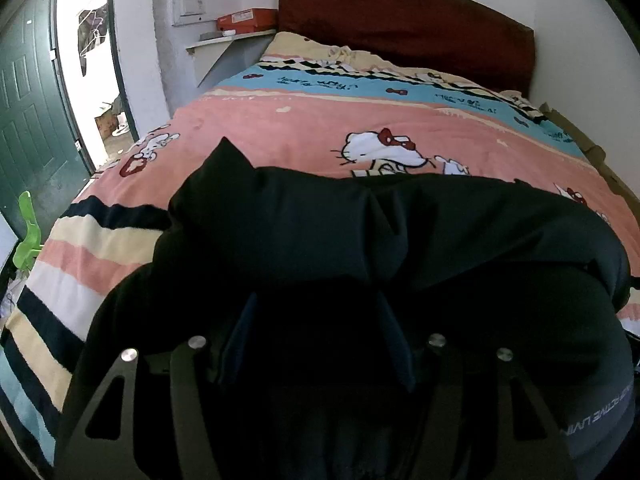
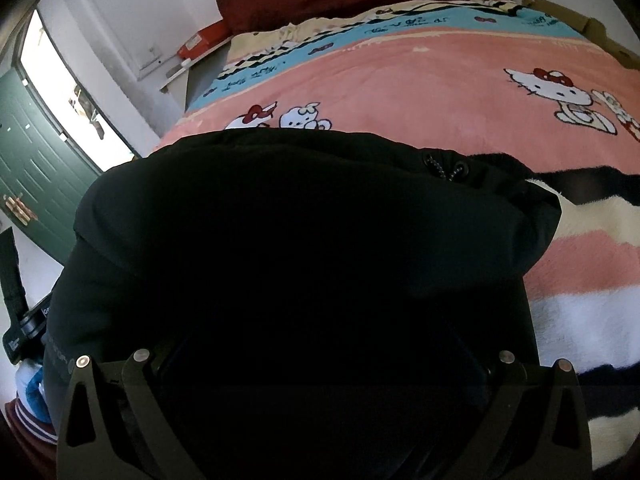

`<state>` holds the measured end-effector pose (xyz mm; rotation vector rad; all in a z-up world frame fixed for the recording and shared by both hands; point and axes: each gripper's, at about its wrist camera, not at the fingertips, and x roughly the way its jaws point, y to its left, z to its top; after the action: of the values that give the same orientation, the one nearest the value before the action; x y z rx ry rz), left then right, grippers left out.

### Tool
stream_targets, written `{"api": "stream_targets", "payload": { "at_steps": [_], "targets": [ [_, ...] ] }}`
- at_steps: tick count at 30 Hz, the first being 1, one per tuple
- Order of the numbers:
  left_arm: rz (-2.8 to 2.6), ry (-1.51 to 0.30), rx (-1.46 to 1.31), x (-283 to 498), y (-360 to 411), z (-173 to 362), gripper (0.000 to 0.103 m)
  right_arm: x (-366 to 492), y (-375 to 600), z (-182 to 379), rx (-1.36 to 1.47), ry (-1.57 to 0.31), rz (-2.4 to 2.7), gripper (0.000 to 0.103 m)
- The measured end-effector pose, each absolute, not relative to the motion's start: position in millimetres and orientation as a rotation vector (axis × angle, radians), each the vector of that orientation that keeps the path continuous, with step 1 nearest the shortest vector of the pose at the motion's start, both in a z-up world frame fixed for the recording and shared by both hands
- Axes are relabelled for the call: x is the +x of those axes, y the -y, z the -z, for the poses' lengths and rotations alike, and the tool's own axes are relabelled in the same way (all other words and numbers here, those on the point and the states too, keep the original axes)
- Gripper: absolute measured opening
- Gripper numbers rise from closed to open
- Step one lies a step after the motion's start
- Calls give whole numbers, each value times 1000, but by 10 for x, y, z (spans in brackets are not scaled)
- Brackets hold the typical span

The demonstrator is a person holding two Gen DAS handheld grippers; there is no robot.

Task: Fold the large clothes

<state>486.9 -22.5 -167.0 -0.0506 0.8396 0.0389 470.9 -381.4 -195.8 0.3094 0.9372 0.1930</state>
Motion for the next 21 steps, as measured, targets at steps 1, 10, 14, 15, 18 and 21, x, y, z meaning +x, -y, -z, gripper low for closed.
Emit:
{"api": "stream_targets", "payload": {
  "at_steps": [1, 10, 14, 15, 18, 21],
  "targets": [
    [-39, -838, -51, 4870, 225, 1675, 59, 4710, 3814, 1958, 311, -936, -193, 101],
    [-44, -842, -48, 4868, 224, 1688, 59, 4709, 3817, 1985, 319, -927, -189, 101],
    [-54, -864, -40, 4885, 246, 1673, 60, 4678, 3803, 1974, 315, -941, -163, 101],
    [-55, -881, -35, 4894, 249, 1660, 60, 4663, 3799, 1965, 312, -948, -151, 101],
    [-33, -957, -24, 4902, 211, 1592, 60, 4581, 3781, 1891, 285, -983, -86, 101],
    [-27, -997, -6, 4822, 88, 1392, 60, 4420, 3817, 1733, 273, -1006, -32, 101]
  ]
}}
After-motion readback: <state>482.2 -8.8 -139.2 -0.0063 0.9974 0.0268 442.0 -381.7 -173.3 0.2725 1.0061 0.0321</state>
